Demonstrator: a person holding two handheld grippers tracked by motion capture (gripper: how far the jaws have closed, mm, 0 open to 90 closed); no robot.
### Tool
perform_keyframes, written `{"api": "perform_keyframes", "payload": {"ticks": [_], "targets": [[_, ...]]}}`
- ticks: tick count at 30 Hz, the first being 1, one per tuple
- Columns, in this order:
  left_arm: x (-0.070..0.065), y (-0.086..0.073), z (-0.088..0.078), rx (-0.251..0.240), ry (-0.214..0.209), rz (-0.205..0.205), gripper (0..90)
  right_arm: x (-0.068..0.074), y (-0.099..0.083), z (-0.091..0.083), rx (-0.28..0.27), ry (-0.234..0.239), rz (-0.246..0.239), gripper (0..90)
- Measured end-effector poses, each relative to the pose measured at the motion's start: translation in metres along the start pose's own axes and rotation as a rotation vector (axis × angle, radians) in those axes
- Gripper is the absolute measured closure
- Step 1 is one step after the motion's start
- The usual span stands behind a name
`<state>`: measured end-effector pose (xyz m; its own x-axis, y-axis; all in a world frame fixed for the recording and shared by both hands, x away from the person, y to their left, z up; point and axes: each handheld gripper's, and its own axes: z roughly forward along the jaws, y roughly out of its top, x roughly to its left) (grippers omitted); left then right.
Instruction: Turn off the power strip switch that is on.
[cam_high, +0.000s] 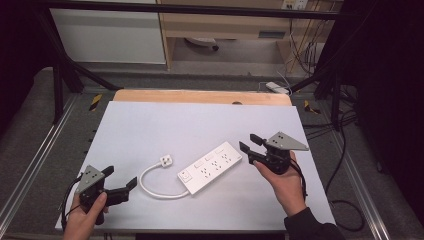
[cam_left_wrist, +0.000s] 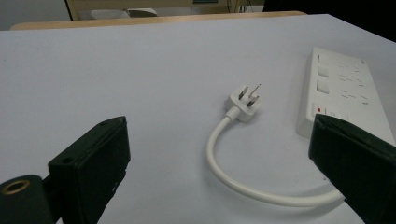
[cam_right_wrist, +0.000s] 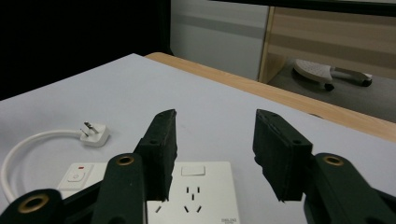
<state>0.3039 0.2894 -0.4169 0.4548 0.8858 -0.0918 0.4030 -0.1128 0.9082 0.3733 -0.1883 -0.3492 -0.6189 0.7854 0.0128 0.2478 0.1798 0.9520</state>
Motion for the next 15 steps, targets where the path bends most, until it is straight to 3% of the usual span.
{"api": "perform_keyframes", "payload": {"ticks": [7, 15], "targets": [[-0.001, 0.000, 0.001, 0.003, -0.005, 0.007, 5.5, 0.002, 0.003, 0.008, -0.002, 0.034, -0.022, 55.7], [-0.001, 0.000, 0.001, 0.005, -0.007, 0.008, 5.5, 0.003, 0.003, 0.017, 0.010, 0.040, -0.025, 68.0]]}}
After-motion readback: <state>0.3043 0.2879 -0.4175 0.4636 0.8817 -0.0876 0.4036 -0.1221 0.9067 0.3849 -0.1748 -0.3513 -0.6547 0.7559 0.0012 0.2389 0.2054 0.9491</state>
